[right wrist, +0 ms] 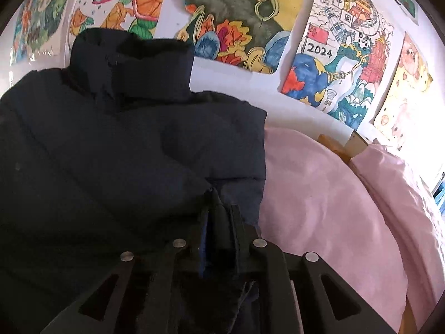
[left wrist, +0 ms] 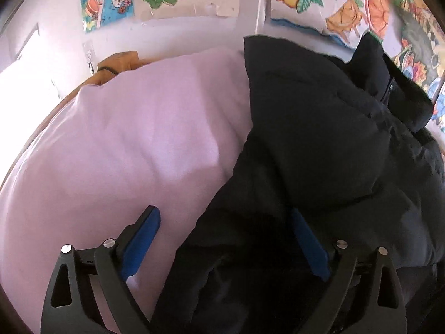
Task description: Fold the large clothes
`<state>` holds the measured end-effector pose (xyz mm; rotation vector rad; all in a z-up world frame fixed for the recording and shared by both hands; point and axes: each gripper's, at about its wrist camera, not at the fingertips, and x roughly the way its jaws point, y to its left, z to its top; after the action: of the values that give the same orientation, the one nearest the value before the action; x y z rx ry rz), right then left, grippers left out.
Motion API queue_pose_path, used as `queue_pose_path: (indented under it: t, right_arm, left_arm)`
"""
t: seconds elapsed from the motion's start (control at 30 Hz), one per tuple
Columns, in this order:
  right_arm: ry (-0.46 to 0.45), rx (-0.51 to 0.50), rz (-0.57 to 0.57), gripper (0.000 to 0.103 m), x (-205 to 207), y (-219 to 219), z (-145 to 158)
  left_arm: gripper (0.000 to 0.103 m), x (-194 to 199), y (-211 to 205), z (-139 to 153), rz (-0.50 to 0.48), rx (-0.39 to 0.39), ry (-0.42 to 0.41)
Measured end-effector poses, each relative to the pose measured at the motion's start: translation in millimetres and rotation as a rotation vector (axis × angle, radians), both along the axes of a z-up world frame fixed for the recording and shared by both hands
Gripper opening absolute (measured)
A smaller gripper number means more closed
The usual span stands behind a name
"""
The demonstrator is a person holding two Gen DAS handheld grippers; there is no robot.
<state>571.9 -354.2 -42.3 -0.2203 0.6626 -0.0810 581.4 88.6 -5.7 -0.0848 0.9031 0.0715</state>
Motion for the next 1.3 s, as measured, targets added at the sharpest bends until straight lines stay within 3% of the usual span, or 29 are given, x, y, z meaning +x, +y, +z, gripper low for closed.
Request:
queue_pose_path:
  t: [0.2,0.27,0.43,0.63,0.77,0.93,1.13,1.3]
  right_arm:
    - [-0.005,0.184,0.005,0.046,-13,-30,10]
    - [-0.002,0.236,0.010,0.060,-18,-37,12]
    - [0.019,0.346,0.059,0.072,-31,-48,17]
    - [0.056,0.325,0.142,0.084,-45,-33,20]
    - [0.105,0.341,0.169,0.088,-53,-28,19]
    - [0.130,0.351,0.171,0.089,-68,-32,20]
    - [0.135,0.365,0.157,0.094,-72,-40,28]
    - [0.107,0.325,0.196,0.094,-54,-31,59]
  left_arm:
    - [0.093,-25,19,8,-0.022,-0.090,-0.027]
    - [0.093,-33,20,14,-0.049,-0.101,-0.024]
    - [0.093,-52,9,23,-0.120,-0.083,-0.024]
    - [0.093,-69,-1,26,-0.164,-0.020,-0.021]
    - [0.093,-73,1,21,-0.185,0.009,0.032]
    - [0.093,-86,8,18,-0.213,0.050,0.033]
    - [0.093,-81,11,34,-0.225,-0.025,-0.004]
    - [0.093,-49,-9,58,-0.236,-0.041,-0.033]
